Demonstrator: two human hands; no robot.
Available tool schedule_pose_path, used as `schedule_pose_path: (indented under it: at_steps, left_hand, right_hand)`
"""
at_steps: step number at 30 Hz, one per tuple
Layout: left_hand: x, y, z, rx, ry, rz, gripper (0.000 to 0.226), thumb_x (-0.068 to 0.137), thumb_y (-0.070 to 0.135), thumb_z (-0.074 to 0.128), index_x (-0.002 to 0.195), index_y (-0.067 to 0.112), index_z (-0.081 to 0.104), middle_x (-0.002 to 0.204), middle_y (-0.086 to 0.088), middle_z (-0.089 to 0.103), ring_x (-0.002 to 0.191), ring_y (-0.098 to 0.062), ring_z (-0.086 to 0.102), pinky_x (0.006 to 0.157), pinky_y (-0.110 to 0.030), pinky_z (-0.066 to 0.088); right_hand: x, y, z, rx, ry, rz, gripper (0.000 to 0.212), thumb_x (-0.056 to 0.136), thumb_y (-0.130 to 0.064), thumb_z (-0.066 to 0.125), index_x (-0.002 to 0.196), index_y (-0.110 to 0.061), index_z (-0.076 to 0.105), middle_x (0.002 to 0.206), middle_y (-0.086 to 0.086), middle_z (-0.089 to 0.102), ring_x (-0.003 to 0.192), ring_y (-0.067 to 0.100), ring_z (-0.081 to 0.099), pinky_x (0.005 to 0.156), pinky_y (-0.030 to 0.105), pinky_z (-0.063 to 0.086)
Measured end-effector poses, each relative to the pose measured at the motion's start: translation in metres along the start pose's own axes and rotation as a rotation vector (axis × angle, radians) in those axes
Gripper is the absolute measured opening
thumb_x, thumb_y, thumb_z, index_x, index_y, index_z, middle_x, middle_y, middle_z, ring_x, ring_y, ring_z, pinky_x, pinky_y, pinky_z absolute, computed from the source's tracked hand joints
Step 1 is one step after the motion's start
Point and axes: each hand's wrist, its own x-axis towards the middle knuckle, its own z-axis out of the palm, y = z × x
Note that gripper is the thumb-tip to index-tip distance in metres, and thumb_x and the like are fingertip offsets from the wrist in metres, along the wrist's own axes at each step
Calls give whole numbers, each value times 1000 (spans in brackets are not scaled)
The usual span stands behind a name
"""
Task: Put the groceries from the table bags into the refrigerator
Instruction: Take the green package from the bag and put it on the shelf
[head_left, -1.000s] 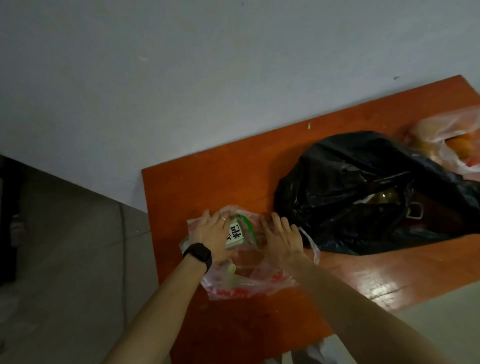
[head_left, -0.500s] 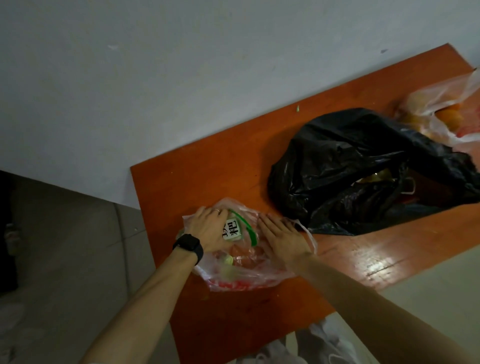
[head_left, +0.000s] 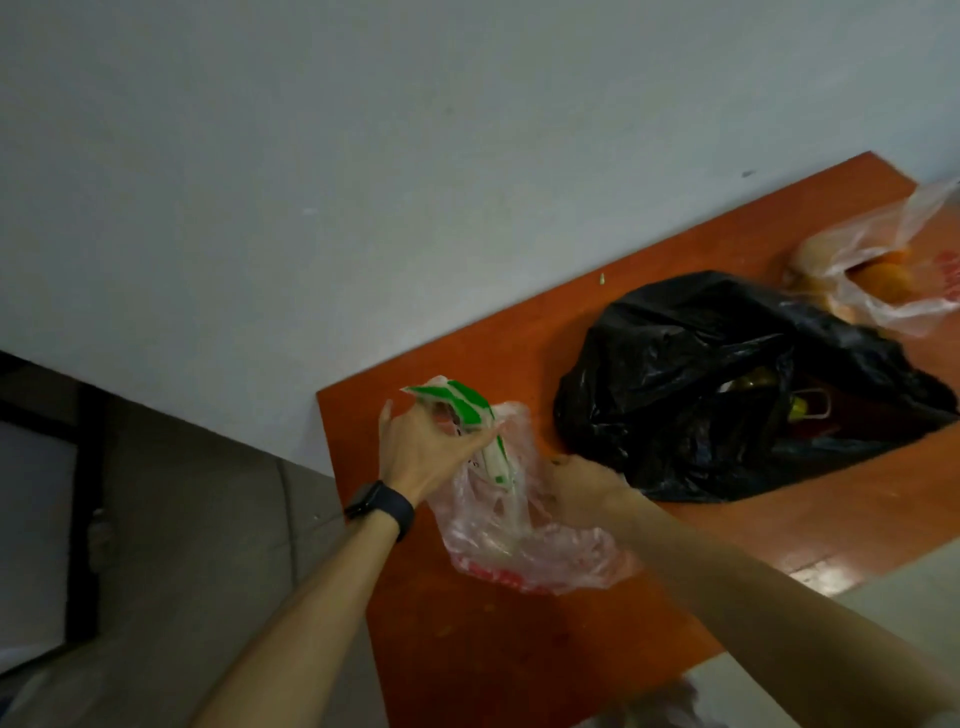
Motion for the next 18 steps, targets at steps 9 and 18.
schedule_pose_path:
  at_steps: [9, 18]
  left_hand:
    - [26, 93, -51, 60, 182, 174, 83, 63, 92, 35, 103, 27, 68, 102, 12, 71, 107, -9, 62, 120, -46, 9]
    - [20, 157, -42, 80, 73, 244, 69, 67, 82, 44, 102, 26, 62, 80, 3, 70, 80, -23, 67, 84, -39, 51]
  right_hand:
    - [-111, 31, -73, 382, 561, 45, 36, 99, -48, 49, 124, -26, 62, 123, -11, 58, 108, 16, 60, 86, 36, 53]
    - [-131, 47, -69, 482, 523, -22, 87, 86, -77, 47, 156, -44, 7, 162, -19, 8, 147, 9, 18, 115, 35, 30]
